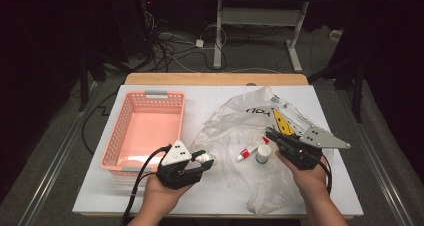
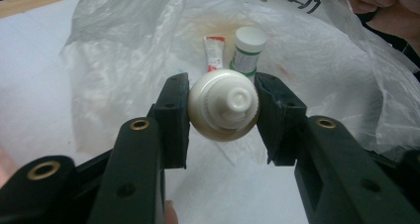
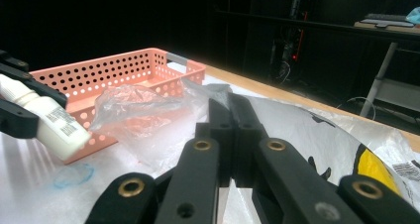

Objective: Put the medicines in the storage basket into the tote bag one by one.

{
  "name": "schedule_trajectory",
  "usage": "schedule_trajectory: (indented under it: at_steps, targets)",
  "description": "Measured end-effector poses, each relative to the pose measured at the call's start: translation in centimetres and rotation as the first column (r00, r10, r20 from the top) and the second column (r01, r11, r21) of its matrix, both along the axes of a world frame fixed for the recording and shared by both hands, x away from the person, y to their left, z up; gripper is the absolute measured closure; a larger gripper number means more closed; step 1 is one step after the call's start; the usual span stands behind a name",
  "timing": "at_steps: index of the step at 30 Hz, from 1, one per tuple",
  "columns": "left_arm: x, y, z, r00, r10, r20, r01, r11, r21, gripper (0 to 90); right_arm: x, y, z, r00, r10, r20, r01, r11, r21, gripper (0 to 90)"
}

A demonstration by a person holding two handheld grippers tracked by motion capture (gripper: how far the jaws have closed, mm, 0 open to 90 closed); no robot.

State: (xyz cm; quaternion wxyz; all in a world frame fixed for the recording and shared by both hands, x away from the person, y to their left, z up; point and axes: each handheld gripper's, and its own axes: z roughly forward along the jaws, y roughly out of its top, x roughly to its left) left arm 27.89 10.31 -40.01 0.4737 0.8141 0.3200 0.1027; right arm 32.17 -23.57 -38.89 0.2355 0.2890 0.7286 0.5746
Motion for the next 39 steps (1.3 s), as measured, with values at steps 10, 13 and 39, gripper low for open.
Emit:
schedule_trajectory:
  at_steps: [10,13,39]
  targets:
    - [1.7,-3.4,-0.5,0.9998,-0.004,0.022,0.004,1.0000,0.007,58.2,0.0,0.0,0.0,1.0000,0.002,0.001,-0.002,1.0000,0.002,90.0]
    - [2.3,-4.3,-0.6,0.9997,-0.008,0.023,0.008,0.9999,0.013,58.2,0.0,0.0,0.0,1.0000,0.003,0.002,-0.003,1.0000,0.001,90.0]
    - [6.6,-8.5,-2.2,0.9997,-0.010,0.023,0.008,0.9984,0.056,58.1,0.6,0.3,-0.6,0.9997,0.002,-0.025,-0.002,1.0000,0.000,90.0]
